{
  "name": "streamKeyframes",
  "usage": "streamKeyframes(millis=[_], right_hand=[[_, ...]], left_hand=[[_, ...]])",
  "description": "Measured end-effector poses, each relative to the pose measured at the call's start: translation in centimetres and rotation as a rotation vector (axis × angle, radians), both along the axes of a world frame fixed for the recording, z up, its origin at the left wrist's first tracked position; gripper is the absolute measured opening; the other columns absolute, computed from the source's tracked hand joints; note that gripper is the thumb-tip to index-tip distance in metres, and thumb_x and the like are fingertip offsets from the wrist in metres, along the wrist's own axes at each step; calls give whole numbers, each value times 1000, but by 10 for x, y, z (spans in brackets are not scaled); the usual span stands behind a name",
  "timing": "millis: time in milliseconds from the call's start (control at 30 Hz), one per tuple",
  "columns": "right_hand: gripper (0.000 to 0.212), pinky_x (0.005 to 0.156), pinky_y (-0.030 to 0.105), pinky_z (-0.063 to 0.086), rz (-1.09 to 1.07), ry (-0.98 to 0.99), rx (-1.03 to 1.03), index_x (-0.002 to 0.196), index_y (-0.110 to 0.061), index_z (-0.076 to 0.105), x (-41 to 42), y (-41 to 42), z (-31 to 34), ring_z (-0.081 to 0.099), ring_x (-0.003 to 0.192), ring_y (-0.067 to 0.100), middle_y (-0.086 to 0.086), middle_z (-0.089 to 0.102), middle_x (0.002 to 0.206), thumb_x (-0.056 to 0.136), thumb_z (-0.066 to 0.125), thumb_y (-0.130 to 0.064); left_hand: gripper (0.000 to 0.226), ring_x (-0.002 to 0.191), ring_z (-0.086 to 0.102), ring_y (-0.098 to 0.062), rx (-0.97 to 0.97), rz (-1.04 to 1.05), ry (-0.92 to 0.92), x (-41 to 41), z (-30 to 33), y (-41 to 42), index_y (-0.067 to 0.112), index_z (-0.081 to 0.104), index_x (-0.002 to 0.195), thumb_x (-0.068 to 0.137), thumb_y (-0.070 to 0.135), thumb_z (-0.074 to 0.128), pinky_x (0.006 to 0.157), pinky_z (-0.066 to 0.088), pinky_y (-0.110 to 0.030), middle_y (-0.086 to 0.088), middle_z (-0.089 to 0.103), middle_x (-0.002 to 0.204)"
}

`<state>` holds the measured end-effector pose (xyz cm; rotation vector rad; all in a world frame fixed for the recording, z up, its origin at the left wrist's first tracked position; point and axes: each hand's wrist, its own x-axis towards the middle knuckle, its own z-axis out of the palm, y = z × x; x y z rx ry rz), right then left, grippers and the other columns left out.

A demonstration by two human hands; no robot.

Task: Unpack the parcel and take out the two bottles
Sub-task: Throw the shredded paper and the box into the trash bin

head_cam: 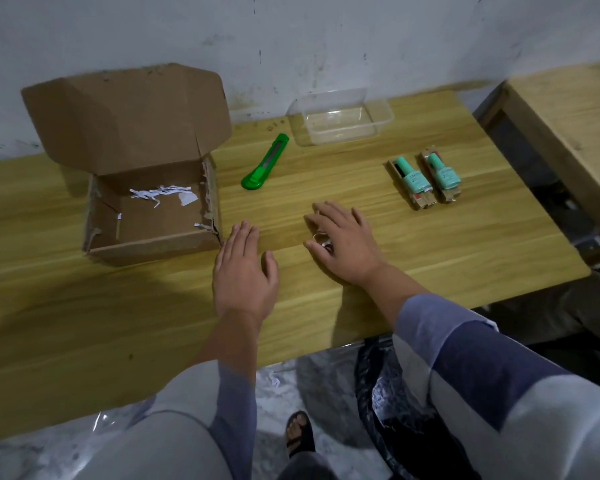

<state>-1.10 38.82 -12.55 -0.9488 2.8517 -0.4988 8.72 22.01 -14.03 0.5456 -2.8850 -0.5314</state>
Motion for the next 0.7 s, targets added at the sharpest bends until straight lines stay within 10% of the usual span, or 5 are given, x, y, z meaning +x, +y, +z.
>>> streamKeyframes(millis=[467,700], right_hand=[[24,44,28,43,36,308,-19,91,-19,58,13,24,-5,59,64,23,4,60,86,91,45,-39],[34,50,37,48,-48,230,0,83,-12,66,21,24,-1,65,57,35,11,69,68,95,46,-36]], left_hand=[[60,147,17,-14,-73,-31,-33,0,-4,0,15,31,147,93,40,30,120,13,-32,0,24,158],[56,147,17,-15,-71,-46,-38,0,-4,-2,14,31,147,96,35,36,120,13,-32,-1,23,158]])
